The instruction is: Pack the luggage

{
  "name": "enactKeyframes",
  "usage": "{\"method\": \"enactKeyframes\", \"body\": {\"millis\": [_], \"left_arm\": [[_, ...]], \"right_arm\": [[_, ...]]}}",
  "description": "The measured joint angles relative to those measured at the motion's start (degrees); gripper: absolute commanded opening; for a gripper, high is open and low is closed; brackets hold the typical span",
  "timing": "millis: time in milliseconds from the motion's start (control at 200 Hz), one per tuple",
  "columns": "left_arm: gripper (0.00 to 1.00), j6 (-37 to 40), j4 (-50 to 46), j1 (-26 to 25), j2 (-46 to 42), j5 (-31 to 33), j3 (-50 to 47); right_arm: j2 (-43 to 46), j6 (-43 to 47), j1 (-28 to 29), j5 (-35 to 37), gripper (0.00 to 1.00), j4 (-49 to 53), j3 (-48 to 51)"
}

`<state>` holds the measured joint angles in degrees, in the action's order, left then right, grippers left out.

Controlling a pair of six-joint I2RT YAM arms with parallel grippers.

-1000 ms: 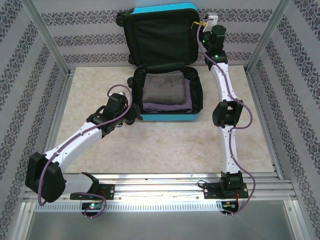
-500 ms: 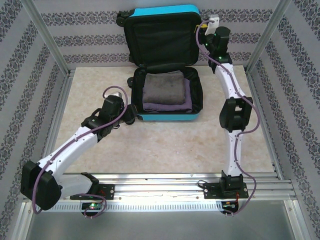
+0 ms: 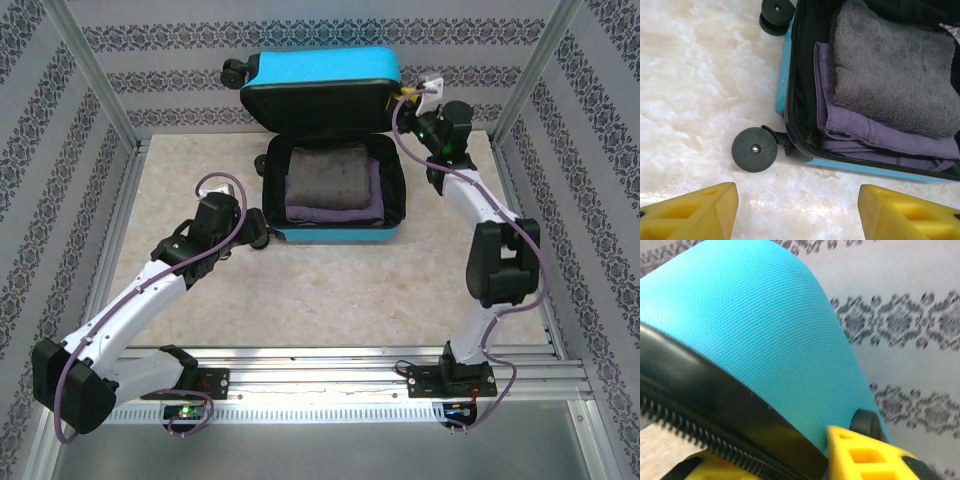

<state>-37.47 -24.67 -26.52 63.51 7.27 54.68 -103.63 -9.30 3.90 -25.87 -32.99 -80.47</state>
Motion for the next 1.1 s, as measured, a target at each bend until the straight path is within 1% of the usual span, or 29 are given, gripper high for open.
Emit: {"method": "enactKeyframes", "body": {"millis": [135, 190, 245, 340, 470, 605, 709, 789, 849, 969, 1099], "left_arm": [[0.68, 1.8, -0.3, 0.3, -2.7, 0.7, 2.0], [0.69, 2.8, -0.3, 0.5, -3.5, 1.0, 3.1], [0.69, 3.6, -0.3, 0.8, -3.8, 1.0, 4.6], [0.70, 4.9, -0.2, 2.1, -3.3, 0.7, 7.1], [0.69, 5.6, 0.7, 5.6, 0.3, -1.8, 10.7], [0.70, 5.7, 2.5, 9.1, 6.0, -6.4, 13.6], [0.70, 6.0, 3.0, 12.3, 10.9, -10.4, 16.9], [0.70, 6.0, 3.8, 15.9, 14.5, -13.6, 19.8], [0.70, 6.0, 4.3, 18.8, 16.9, -15.6, 21.5], [0.68, 6.0, 4.4, 23.2, 22.8, -18.1, 25.9], [0.65, 6.1, 4.5, 25.1, 30.1, -19.3, 29.7]], "right_arm": [[10.0, -1.4, 0.1, -0.7, 0.50, 1.2, 11.6], [14.9, -1.8, 0.1, -0.5, 0.52, 3.8, 15.4], [19.3, -2.3, 0.1, 0.0, 0.57, 6.7, 18.4], [26.4, -4.0, 0.1, 1.6, 0.60, 12.2, 22.6], [34.2, -6.3, 0.0, 4.2, 0.64, 20.3, 24.7], [40.3, -8.4, -1.0, 6.6, 0.69, 26.9, 28.5], [41.3, -9.9, -2.8, 7.2, 0.71, 30.7, 30.1], [40.5, -11.1, -3.5, 7.3, 0.73, 33.1, 30.2], [39.5, -12.0, -3.5, 7.0, 0.77, 33.9, 30.2], [35.9, -14.2, -3.5, 5.6, 0.78, 34.1, 29.9], [30.1, -16.0, -3.5, 4.6, 0.80, 34.1, 27.9]]}}
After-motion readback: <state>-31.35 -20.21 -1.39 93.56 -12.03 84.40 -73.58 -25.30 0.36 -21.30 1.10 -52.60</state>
